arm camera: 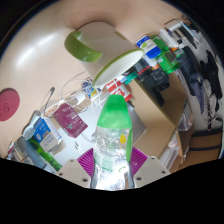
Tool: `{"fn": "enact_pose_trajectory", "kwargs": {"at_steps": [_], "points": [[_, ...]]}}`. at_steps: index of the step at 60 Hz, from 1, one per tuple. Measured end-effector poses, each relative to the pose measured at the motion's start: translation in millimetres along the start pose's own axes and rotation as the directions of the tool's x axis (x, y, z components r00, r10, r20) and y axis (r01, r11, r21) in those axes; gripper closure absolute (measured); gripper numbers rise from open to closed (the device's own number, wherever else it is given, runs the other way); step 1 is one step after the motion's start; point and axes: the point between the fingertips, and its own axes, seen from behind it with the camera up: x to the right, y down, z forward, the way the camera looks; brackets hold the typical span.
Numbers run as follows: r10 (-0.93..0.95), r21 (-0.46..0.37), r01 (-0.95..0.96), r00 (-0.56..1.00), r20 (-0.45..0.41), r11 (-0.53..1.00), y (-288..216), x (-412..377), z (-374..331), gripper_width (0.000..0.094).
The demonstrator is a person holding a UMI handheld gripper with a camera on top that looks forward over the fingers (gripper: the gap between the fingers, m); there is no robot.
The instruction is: Pour water
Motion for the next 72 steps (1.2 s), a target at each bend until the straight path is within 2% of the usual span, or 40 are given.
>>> {"fn": "enact_pose_trajectory", "kwargs": {"at_steps": [12, 16, 20, 24, 26, 30, 34, 35, 36, 41, 42, 43, 45, 51, 56, 65, 67, 72], "points": [[0.062, 0.008, -0.062, 0.998, -0.008, 0.998, -2.2, 2.1, 0.0, 0.0507], [0.19, -0.011, -0.19, 0.982, -0.023, 0.982, 7.0, 8.5, -1.0, 0.0507], [0.44, -0.048, -0.443, 0.896, -0.058, 0.895, 26.9, 15.4, -3.6, 0.0505], [0.725, -0.098, -0.736, 0.677, -0.128, 0.67, 58.9, 8.8, -10.1, 0.0507], [0.836, -0.119, -0.846, 0.532, -0.133, 0.52, 74.4, 2.2, -14.8, 0.0507], [0.979, -0.142, -0.982, 0.145, -0.142, 0.125, 77.5, -28.0, -22.4, 0.0506], [0.963, -0.161, -0.952, -0.243, -0.118, -0.26, 60.3, -59.0, -31.6, 0.0504], [0.932, -0.141, -0.924, -0.341, -0.119, -0.356, 52.2, -68.4, -39.6, 0.0503], [0.91, -0.156, -0.897, -0.404, -0.091, -0.413, 56.7, -68.7, -40.7, 0.0503], [0.735, -0.166, -0.719, -0.674, -0.07, -0.675, 44.7, -87.5, -55.3, 0.0506], [0.673, -0.15, -0.659, -0.736, -0.075, -0.737, 18.4, -95.3, -57.2, 0.0505], [0.653, -0.182, -0.635, -0.755, -0.059, -0.751, 26.3, -99.7, -59.0, 0.0506], [0.609, -0.193, -0.59, -0.791, -0.059, -0.784, 19.0, -110.6, -63.6, 0.0504], [0.62, -0.173, -0.602, -0.78, -0.081, -0.78, 10.3, -130.9, -71.8, 0.0506], [0.621, -0.176, -0.607, -0.783, -0.039, -0.775, -2.8, -132.3, -67.7, 0.0505], [0.641, -0.196, -0.625, -0.767, -0.021, -0.755, -26.4, -142.6, -70.2, 0.0496], [0.65, -0.155, -0.64, -0.76, -0.015, -0.752, -21.9, -138.4, -70.6, 0.0504], [0.647, -0.138, -0.639, -0.762, -0.018, -0.757, -21.6, -138.2, -73.9, 0.048]]}}
